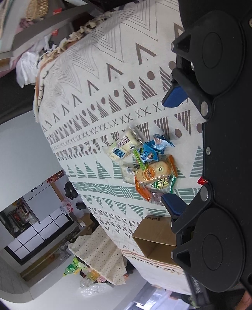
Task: Organize snacks
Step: 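Move both tools back from the box to the snack pile, then grasp the red chocolate bar with the left tool while the right tool grasps a blue packet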
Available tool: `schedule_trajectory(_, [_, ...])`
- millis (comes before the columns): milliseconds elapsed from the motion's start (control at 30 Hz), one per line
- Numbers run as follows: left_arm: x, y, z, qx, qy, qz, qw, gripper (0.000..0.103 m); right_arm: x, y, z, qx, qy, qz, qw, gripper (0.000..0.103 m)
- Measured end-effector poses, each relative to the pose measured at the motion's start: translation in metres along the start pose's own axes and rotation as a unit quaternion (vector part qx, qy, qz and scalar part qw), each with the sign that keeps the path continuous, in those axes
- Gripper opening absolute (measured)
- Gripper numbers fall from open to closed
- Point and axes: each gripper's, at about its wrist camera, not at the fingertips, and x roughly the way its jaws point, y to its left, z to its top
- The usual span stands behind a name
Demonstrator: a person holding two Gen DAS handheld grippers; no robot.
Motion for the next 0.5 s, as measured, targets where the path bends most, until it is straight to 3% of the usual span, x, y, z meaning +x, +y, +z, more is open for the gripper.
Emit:
schedule_trajectory(167, [0.024,-0.005,-0.006,-0.017,0.029,0.004,0.9994,0.069,0.012,-0.01,0.0,0.016,0.022,0.0,1.0,0.085])
schedule_trajectory(500, [0.067,-0.014,-0.012,-0.049,0.057,0.021,0.997,0.048,0.029,-0.02,0.0,0.03,0.038,0.014,0.999,0.066])
